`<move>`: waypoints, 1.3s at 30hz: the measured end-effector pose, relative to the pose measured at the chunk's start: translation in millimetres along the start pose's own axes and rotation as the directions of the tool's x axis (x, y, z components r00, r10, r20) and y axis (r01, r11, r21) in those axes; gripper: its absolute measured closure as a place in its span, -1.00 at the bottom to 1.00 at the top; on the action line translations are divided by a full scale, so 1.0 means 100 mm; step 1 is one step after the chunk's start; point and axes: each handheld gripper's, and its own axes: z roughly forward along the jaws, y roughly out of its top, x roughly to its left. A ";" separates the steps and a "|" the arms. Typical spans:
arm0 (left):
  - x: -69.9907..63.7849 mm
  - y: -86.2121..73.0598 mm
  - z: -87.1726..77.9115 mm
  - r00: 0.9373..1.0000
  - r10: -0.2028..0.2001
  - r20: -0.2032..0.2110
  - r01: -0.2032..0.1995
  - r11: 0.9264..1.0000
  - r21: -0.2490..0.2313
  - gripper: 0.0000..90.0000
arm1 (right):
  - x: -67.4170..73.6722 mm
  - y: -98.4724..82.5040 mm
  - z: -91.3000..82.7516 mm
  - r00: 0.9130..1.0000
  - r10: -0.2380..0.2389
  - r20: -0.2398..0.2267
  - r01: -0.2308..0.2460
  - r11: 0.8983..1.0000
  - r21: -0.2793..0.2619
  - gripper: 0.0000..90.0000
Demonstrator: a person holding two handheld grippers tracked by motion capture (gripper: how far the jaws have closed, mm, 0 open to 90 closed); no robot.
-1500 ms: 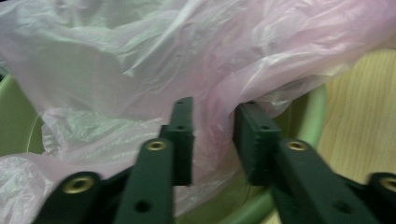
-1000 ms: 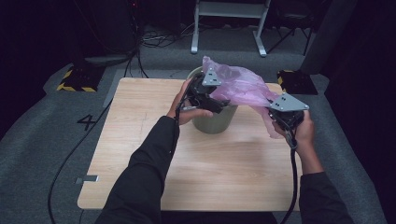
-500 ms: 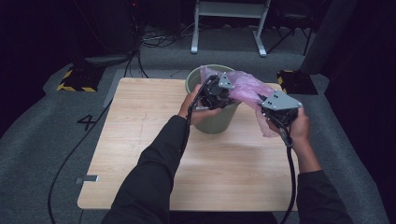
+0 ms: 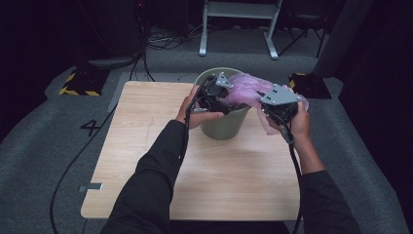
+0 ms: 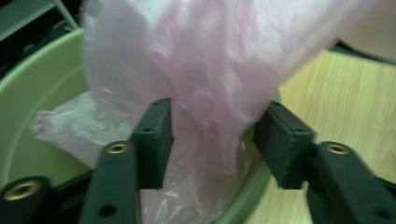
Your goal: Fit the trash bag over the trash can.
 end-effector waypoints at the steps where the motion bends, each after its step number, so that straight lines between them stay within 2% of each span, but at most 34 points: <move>1: 0.01 0.00 -0.04 1.000 -0.011 -0.016 0.011 1.000 -0.029 -0.23 | 0.01 0.01 0.01 1.000 -0.006 -0.005 0.006 1.000 0.003 1.00; 2: 0.01 -0.01 -0.05 1.000 -0.014 -0.025 0.013 0.999 -0.047 -0.39 | 0.02 0.02 0.03 1.000 -0.012 -0.010 0.012 1.000 0.010 1.00; 4: 0.00 0.00 -0.10 0.999 -0.004 -0.034 0.001 0.996 -0.092 -0.53 | 0.03 0.03 0.05 1.000 -0.023 -0.015 0.023 0.999 0.021 1.00; 5: -0.04 0.01 -0.12 0.999 0.030 -0.038 -0.035 0.993 -0.116 -0.57 | 0.04 0.05 0.07 0.999 -0.030 -0.021 0.031 0.999 0.029 1.00; 9: -0.11 0.06 -0.08 0.997 0.061 -0.050 -0.066 0.991 -0.115 -0.55 | 0.06 0.08 0.10 0.998 -0.042 -0.043 0.044 0.998 0.040 0.99; 10: -0.13 0.06 -0.06 0.997 0.068 -0.042 -0.072 0.991 -0.111 -0.51 | 0.07 0.09 0.11 0.997 -0.048 -0.054 0.051 0.998 0.044 0.98; 12: -0.16 0.07 -0.01 0.993 0.087 -0.074 -0.093 0.993 -0.075 -0.24 | 0.08 0.09 0.11 0.997 -0.047 -0.062 0.049 0.998 0.037 0.93; 14: -0.15 0.05 0.01 0.992 0.099 -0.076 -0.104 0.993 -0.063 0.16 | 0.08 0.09 0.10 0.997 -0.034 -0.073 0.036 0.999 0.029 0.90; 15: -0.15 0.05 0.01 0.991 0.103 -0.082 -0.109 0.992 -0.063 0.44 | 0.08 0.07 0.10 0.996 -0.034 -0.077 0.036 0.999 0.026 0.83; 16: -0.14 0.04 0.01 0.991 0.103 -0.084 -0.109 0.992 -0.065 0.60 | 0.07 0.06 0.09 0.996 -0.027 -0.084 0.028 0.999 0.019 0.76; 17: -0.14 0.03 0.01 0.990 0.110 -0.091 -0.116 0.991 -0.061 0.67 | 0.07 0.05 0.09 0.996 -0.019 -0.088 0.020 1.000 0.016 0.65; 18: -0.14 0.03 0.01 0.988 0.119 -0.102 -0.125 0.991 -0.053 0.67 | 0.07 0.05 0.09 0.996 -0.019 -0.088 0.020 1.000 0.016 0.65; 19: -0.14 0.03 0.00 0.986 0.127 -0.111 -0.133 0.990 -0.049 0.87 | 0.07 0.03 0.09 0.995 0.004 -0.101 -0.003 1.000 0.012 0.36; 20: -0.14 0.03 0.00 0.984 0.129 -0.124 -0.135 0.990 -0.040 0.87 | 0.07 0.03 0.09 0.995 0.004 -0.101 -0.003 1.000 0.012 0.36; 21: -0.12 0.02 -0.01 0.980 0.134 -0.143 -0.140 0.990 -0.026 0.95 | 0.06 0.02 0.08 0.993 0.019 -0.118 -0.017 1.000 0.011 0.08; 22: -0.12 0.02 -0.01 0.980 0.134 -0.143 -0.140 0.990 -0.026 0.96 | 0.06 0.02 0.08 0.993 0.019 -0.118 -0.017 1.000 0.011 0.08; 25: -0.05 -0.01 -0.02 0.980 0.097 -0.172 -0.102 0.995 -0.021 0.96 | 0.01 -0.01 0.00 0.990 0.071 -0.124 -0.075 0.997 -0.028 -0.28; 28: 0.02 -0.05 -0.05 0.983 0.062 -0.174 -0.068 0.997 -0.029 0.97 | 0.00 -0.03 -0.05 0.989 0.075 -0.128 -0.079 0.996 -0.030 -0.31; 33: 0.12 -0.13 -0.07 0.984 0.017 -0.177 -0.024 0.999 -0.034 0.96 | -0.02 -0.15 -0.14 0.987 0.086 -0.134 -0.085 0.996 0.009 -0.38; 36: 0.15 -0.17 -0.08 0.986 -0.006 -0.169 -0.002 0.999 -0.048 0.96 | -0.05 -0.26 -0.17 0.984 0.127 -0.128 -0.126 0.992 0.023 -0.41; 39: 0.16 -0.21 -0.08 0.986 -0.014 -0.167 0.005 0.998 -0.056 0.94 | -0.03 -0.38 -0.24 0.980 0.162 -0.112 -0.162 0.987 0.006 -0.43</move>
